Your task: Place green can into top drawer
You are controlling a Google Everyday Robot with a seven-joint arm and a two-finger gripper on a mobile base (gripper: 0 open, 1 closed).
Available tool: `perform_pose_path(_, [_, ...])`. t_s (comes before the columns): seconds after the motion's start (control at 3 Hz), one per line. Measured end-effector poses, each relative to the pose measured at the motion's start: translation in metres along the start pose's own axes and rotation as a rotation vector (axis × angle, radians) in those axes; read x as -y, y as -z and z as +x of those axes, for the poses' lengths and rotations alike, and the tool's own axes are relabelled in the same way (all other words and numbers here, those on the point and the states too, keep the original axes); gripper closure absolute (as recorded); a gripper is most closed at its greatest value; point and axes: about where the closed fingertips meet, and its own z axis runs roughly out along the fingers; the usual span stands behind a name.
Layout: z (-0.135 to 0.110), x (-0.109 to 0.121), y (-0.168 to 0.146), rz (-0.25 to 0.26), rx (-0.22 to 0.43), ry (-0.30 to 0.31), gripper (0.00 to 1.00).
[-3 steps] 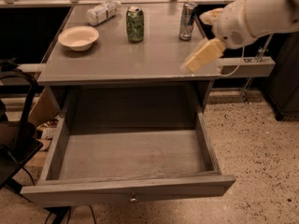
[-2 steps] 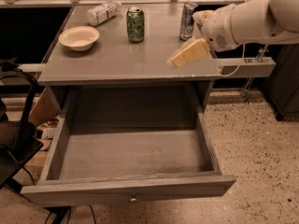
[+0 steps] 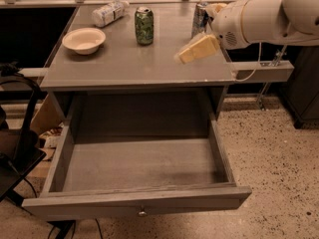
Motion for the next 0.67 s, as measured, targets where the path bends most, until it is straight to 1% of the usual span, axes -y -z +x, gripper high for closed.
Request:
perform_pose_path(0.33, [0.0,0.013,-0.028,-0.001,0.042,-0.033,0.0])
perform_pose_path(0.67, [-0.004,0.042,-0.094,0.0,0.136,-0.08,0.0])
